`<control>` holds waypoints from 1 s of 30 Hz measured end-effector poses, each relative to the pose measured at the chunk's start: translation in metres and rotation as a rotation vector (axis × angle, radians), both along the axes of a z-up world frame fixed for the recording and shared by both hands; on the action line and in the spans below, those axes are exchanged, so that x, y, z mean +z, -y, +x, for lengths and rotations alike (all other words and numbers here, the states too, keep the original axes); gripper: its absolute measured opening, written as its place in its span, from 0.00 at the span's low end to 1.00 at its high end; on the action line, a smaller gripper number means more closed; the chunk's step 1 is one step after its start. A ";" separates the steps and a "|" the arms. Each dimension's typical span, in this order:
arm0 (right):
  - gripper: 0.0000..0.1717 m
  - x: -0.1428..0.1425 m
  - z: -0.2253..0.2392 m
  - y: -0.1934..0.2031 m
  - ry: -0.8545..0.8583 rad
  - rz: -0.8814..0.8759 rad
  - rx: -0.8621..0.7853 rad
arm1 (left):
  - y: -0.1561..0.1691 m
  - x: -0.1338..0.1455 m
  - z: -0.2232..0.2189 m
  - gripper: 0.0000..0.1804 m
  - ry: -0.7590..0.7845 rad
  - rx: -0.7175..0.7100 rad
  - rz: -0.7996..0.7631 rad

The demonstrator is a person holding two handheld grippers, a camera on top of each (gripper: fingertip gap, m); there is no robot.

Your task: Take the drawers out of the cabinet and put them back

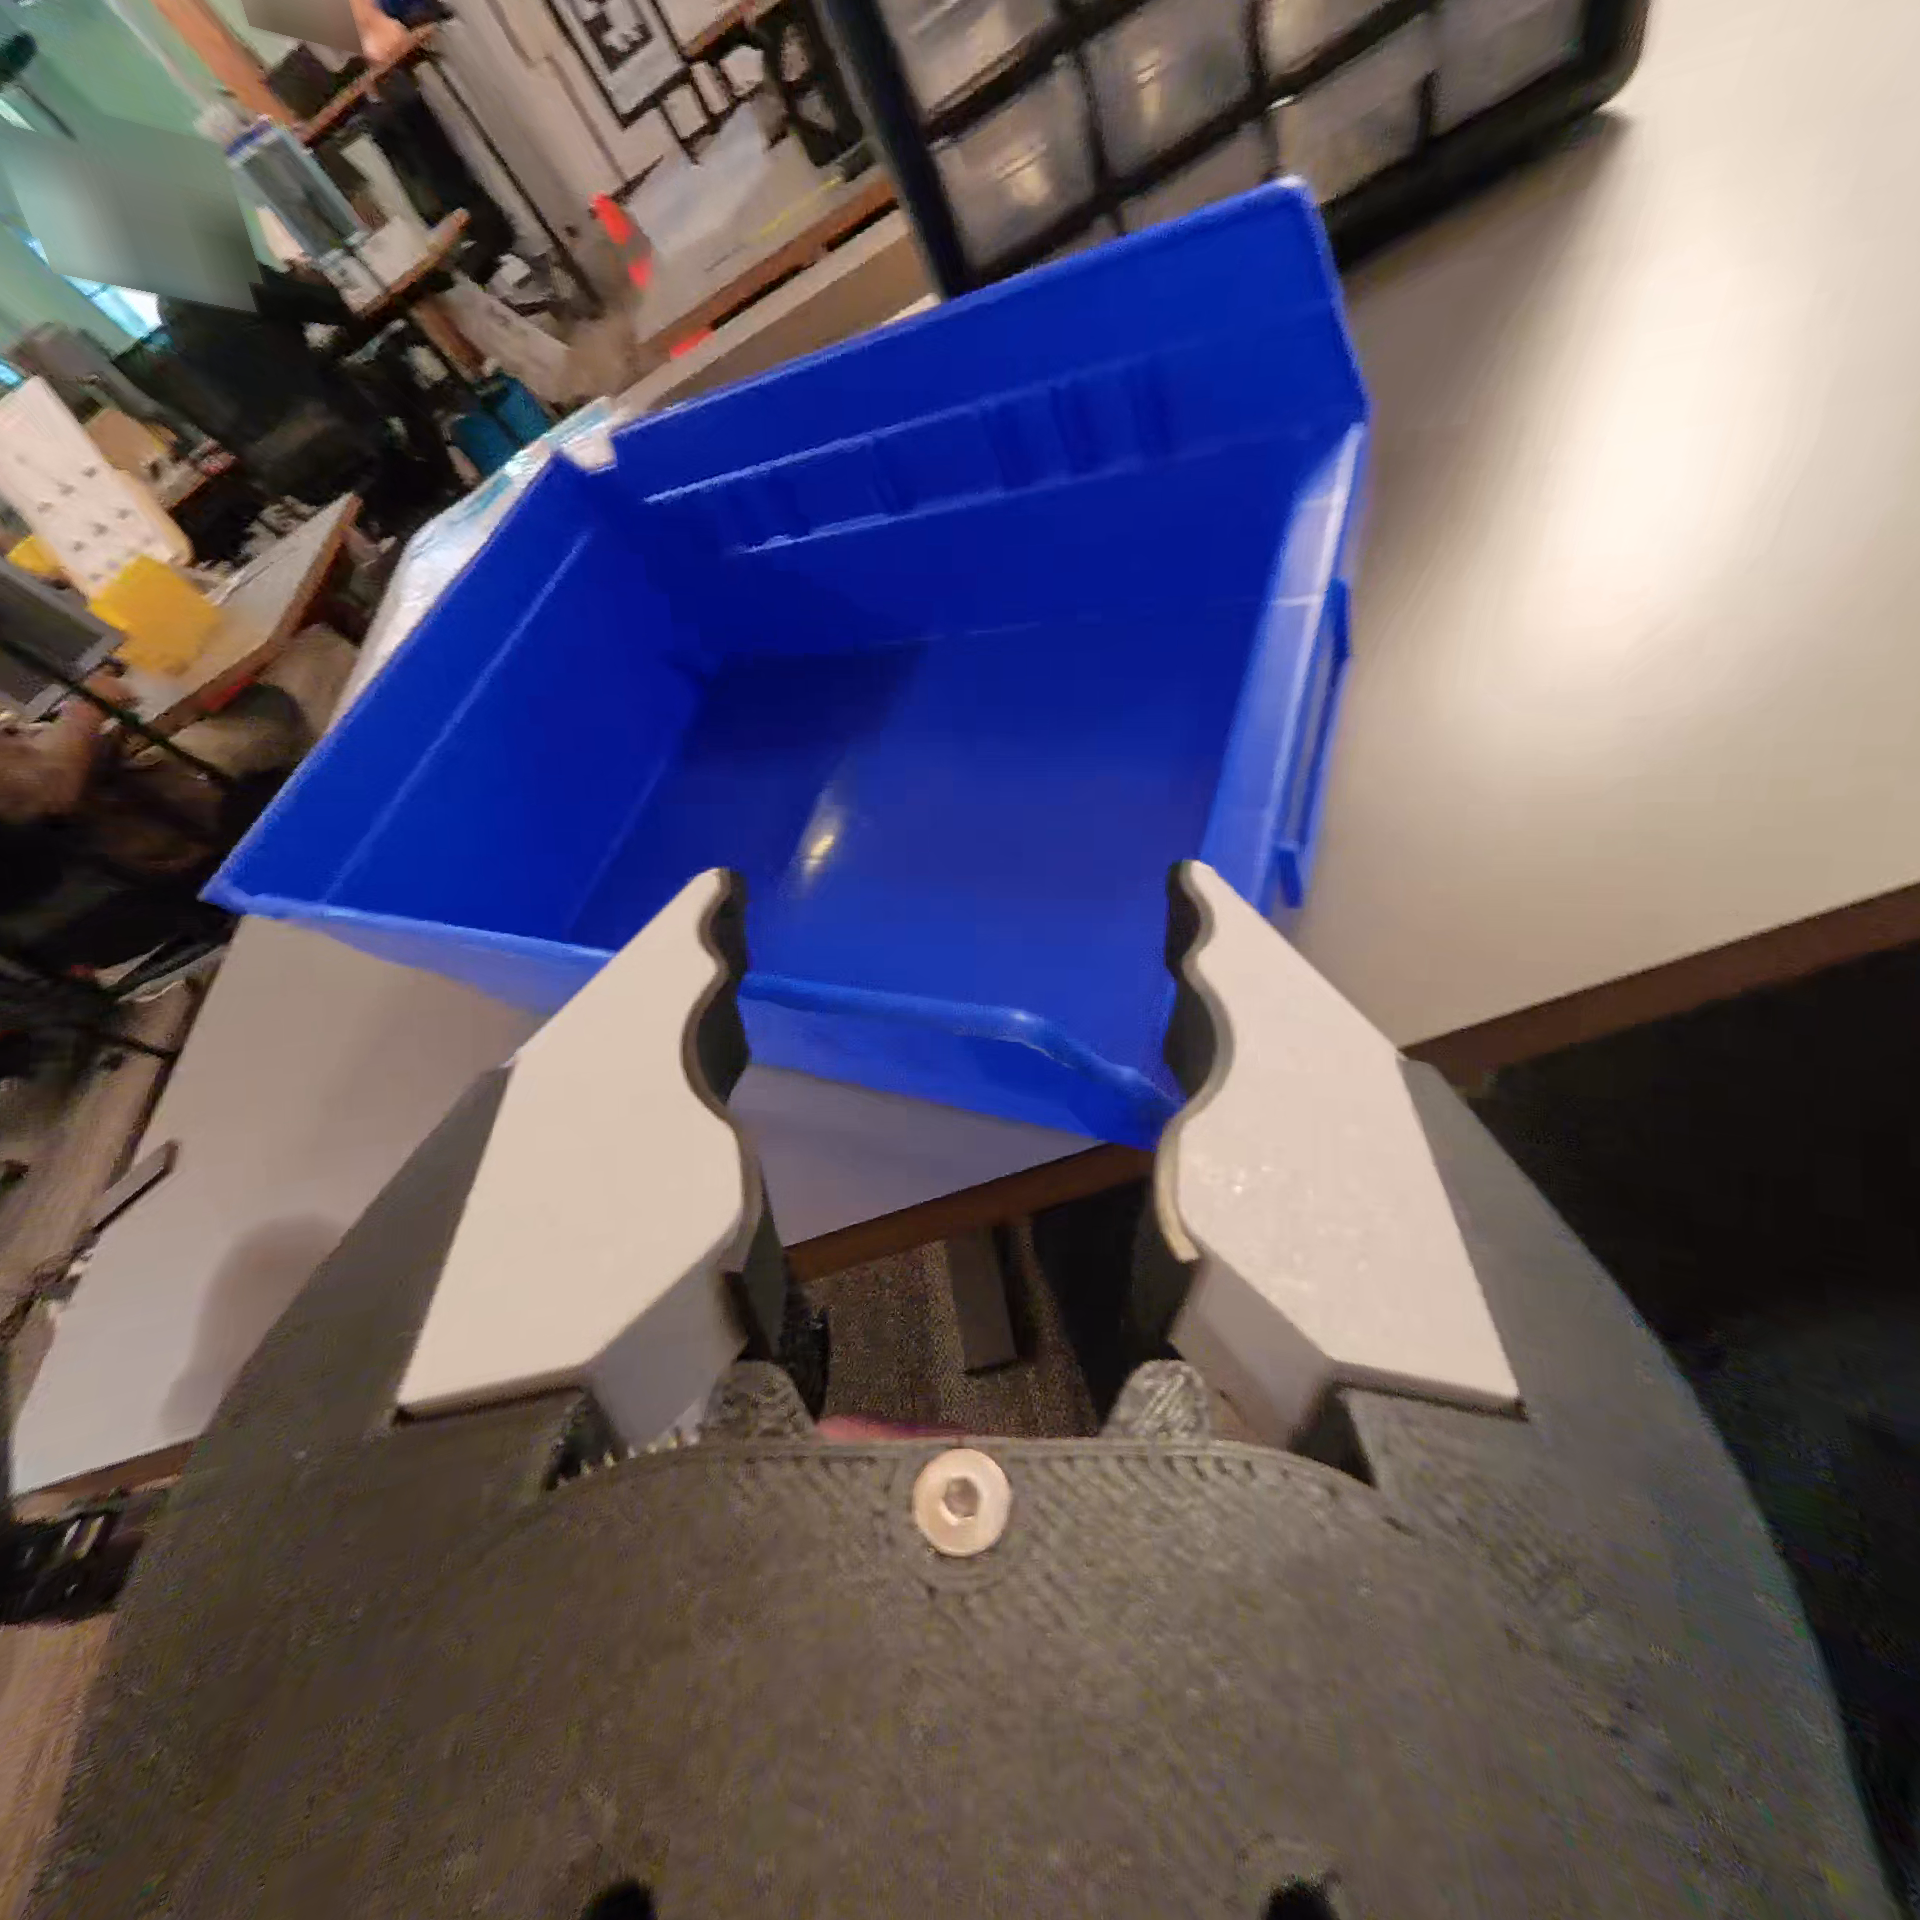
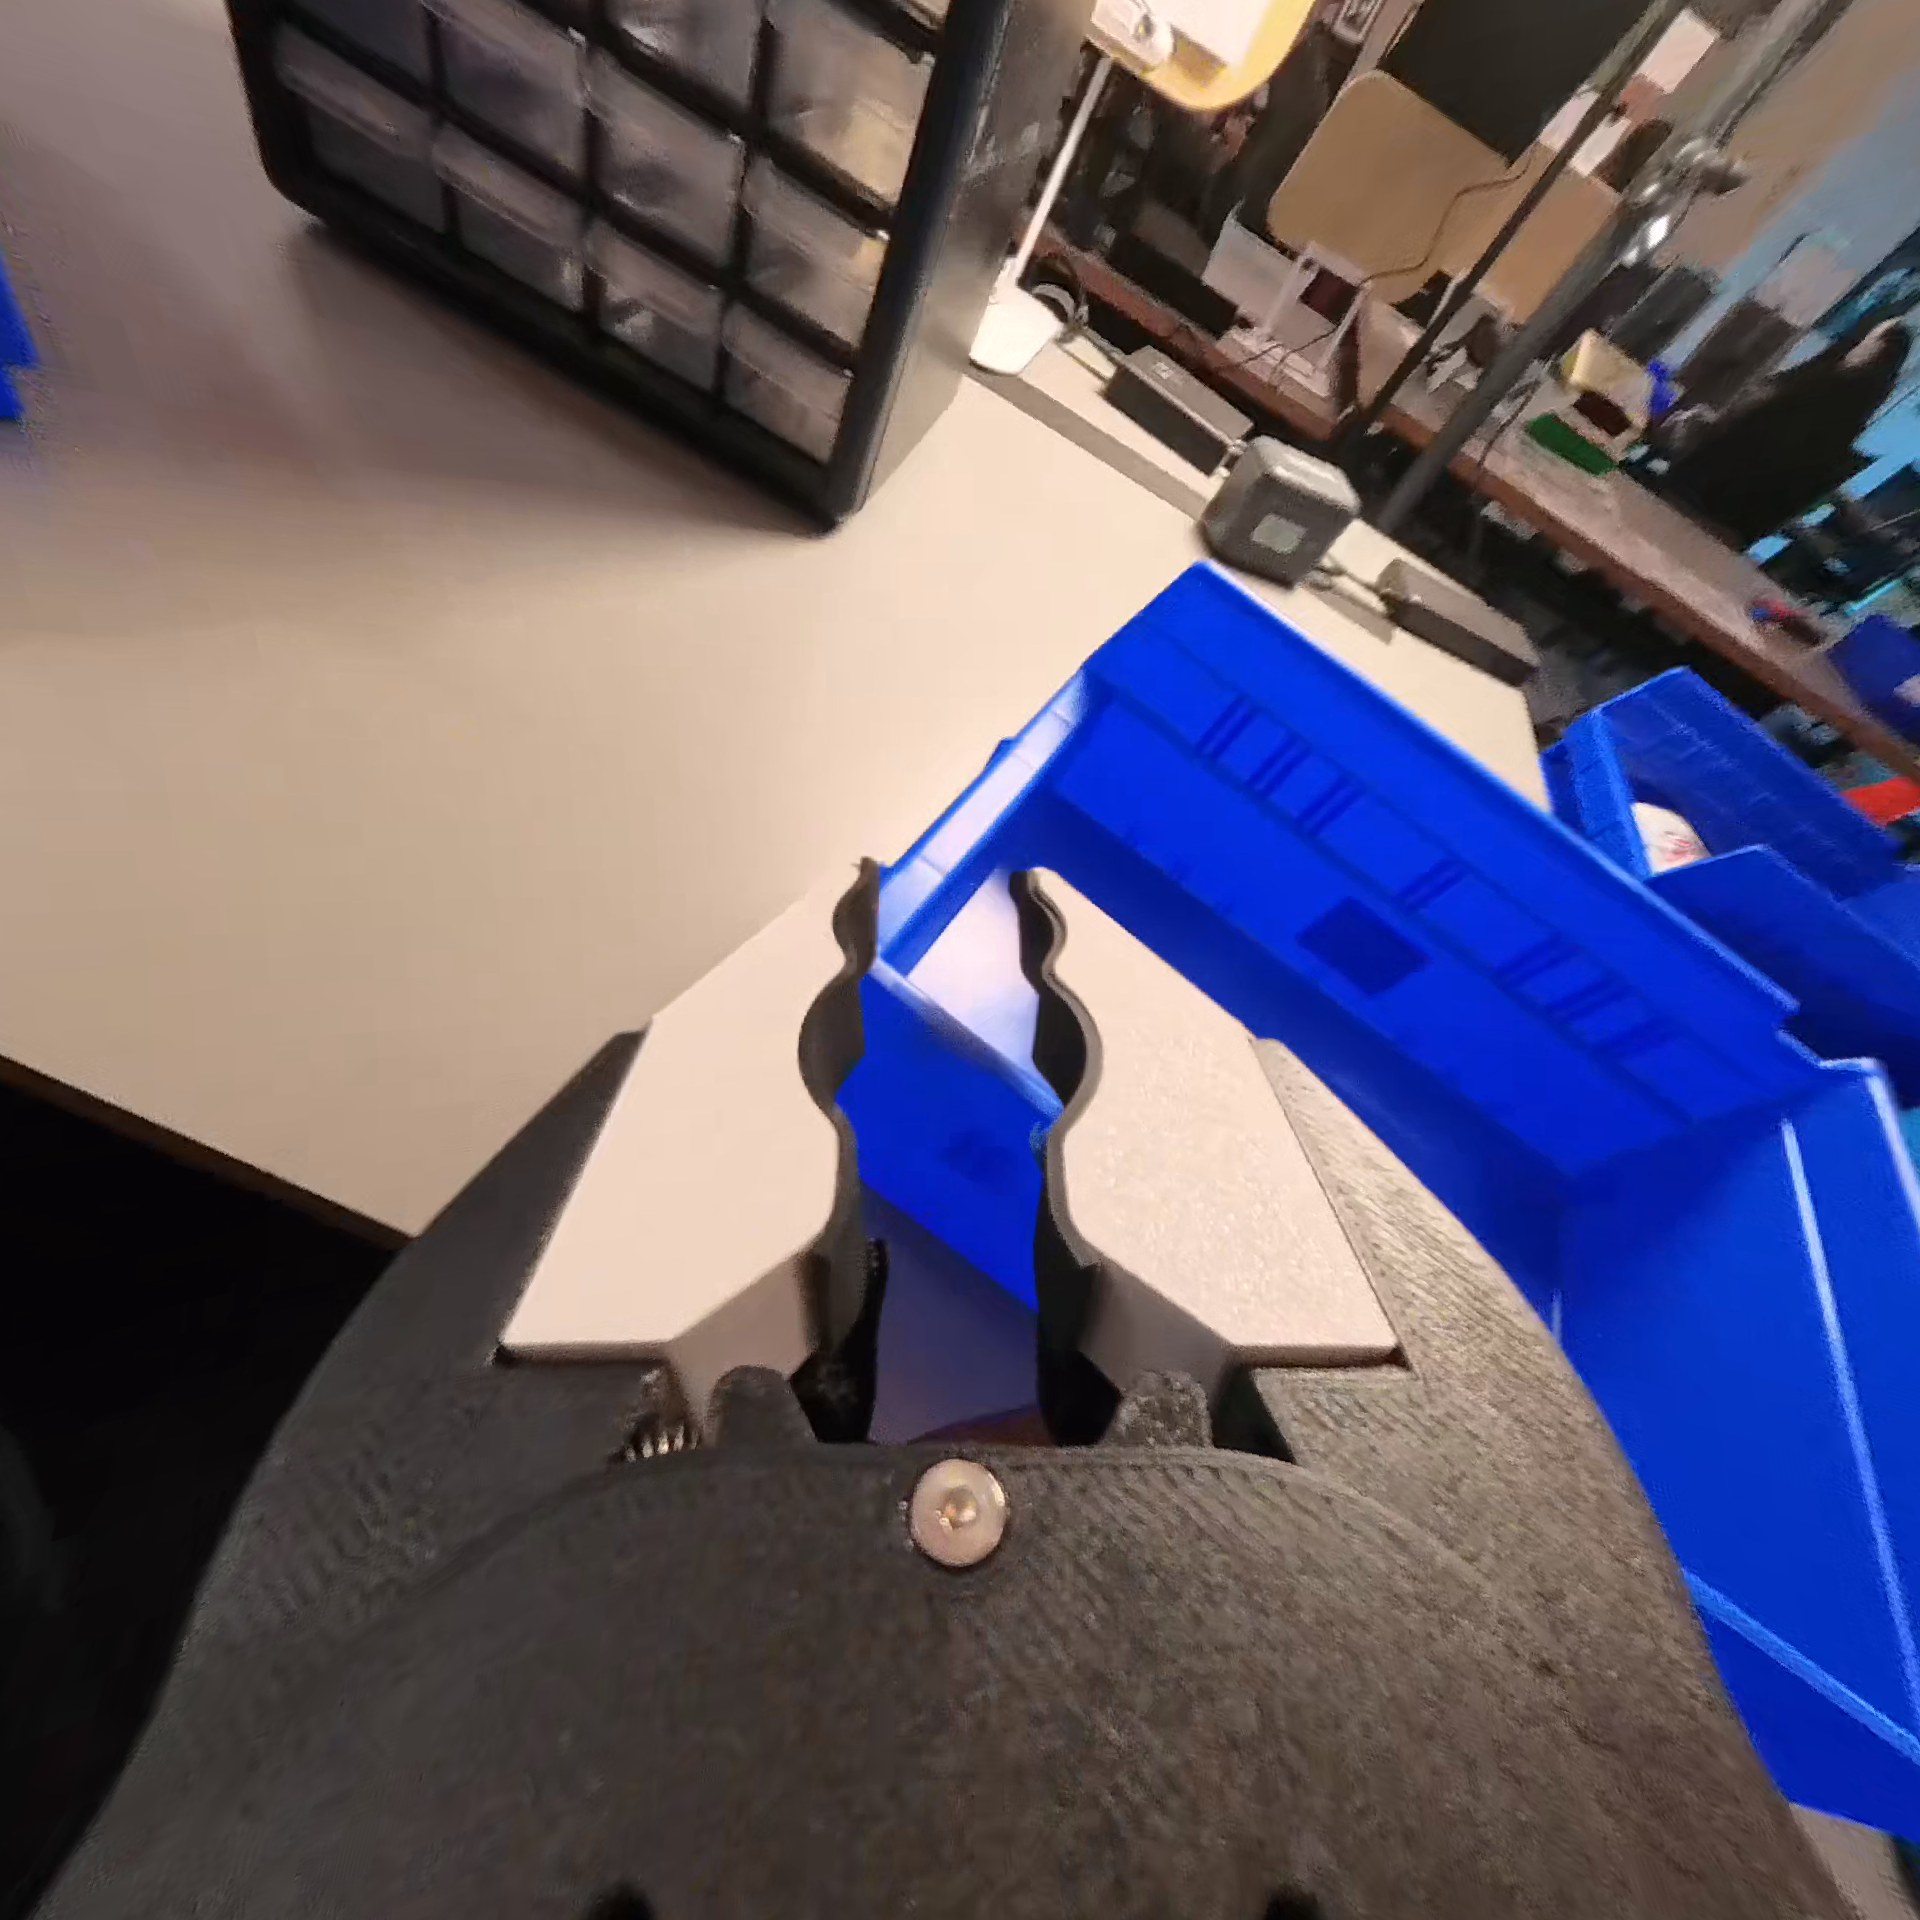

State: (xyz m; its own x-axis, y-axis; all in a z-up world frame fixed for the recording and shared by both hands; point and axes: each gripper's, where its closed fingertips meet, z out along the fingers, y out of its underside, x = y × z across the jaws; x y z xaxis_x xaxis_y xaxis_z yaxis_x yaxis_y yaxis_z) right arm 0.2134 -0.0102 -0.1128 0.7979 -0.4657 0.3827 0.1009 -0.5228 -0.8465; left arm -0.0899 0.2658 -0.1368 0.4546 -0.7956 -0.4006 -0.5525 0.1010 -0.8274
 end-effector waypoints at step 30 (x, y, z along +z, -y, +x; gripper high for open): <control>0.29 -0.033 -0.003 -0.134 -0.242 0.129 -0.072 | -0.134 -0.005 -0.111 0.34 0.082 0.393 -0.024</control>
